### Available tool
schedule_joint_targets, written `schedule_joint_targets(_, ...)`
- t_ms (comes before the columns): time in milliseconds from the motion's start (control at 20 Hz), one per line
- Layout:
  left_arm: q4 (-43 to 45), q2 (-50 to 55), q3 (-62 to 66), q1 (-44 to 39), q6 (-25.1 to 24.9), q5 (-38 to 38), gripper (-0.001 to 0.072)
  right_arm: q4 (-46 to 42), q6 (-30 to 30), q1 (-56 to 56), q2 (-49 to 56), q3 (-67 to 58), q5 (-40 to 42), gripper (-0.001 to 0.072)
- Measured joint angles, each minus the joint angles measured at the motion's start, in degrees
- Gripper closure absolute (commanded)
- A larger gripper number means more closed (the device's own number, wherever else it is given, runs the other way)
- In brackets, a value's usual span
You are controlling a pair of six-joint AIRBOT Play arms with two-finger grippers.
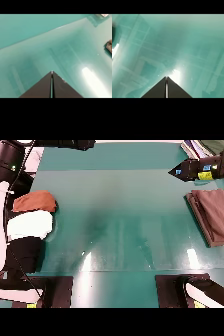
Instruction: Fold the shirts.
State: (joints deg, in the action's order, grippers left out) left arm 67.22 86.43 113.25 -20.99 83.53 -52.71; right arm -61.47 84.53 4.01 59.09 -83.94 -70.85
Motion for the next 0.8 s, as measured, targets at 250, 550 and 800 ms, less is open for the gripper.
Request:
schedule_joint_targets(250,0.0,0.0,0.0,0.02,0.0,0.52,0.0684,0.0,-0.02,0.13,0.0,0.0,-0.04,0.069)
schedule_joint_targets(550,0.0,0.0,0.0,0.02,0.0,0.79,0.0684,-0.02,-0.02,0.13,-0.02,0.0,-0.07,0.069)
schedule_joint_targets(800,0.9,-0.55,0.02,0.66,0.02,1.29,0.0685,-0.02,-0.02,0.13,0.0,0.0,-0.07,0.069)
